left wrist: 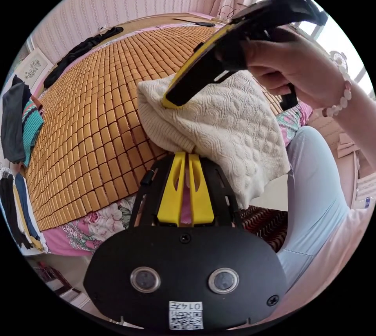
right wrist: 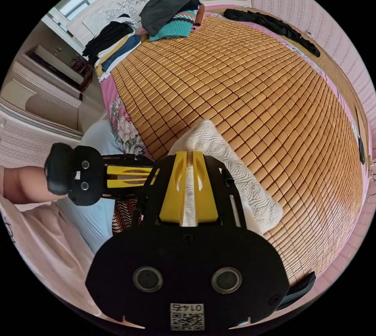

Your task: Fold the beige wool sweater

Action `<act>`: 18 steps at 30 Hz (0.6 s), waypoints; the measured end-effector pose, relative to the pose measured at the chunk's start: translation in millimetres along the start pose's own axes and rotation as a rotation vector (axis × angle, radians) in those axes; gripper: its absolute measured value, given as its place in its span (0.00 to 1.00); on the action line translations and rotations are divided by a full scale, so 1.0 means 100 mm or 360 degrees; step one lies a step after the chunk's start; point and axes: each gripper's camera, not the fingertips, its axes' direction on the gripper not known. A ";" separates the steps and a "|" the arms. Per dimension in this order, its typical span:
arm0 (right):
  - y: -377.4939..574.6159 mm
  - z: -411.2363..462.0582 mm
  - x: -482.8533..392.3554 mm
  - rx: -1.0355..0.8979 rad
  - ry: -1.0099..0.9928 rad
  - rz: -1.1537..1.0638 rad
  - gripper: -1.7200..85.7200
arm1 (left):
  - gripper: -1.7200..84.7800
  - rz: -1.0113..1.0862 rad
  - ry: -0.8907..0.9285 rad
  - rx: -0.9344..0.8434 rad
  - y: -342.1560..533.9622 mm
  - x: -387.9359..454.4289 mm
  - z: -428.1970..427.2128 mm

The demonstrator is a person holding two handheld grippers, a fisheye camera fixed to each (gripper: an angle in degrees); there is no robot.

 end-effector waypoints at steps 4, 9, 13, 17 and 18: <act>0.08 -0.07 0.15 0.0047 -0.0066 0.0088 0.04 | 0.02 -0.0037 -0.0013 0.0023 0.01 -0.06 -0.02; 0.74 -0.69 0.31 0.0361 -0.0138 0.0103 0.07 | 0.11 -0.0382 0.0272 0.0076 0.12 -0.51 -0.22; 1.72 -1.06 0.75 0.0662 -0.0164 0.0434 0.14 | 0.14 -0.0468 0.0501 0.0251 0.21 -0.71 -0.37; 2.33 -0.80 1.22 0.0579 -0.0263 0.0809 0.21 | 0.21 -0.0579 0.0610 0.0268 0.12 -0.76 -0.16; 2.46 -0.67 1.32 0.0532 -0.0348 0.0883 0.22 | 0.22 -0.0607 0.0640 0.0212 0.07 -0.74 -0.05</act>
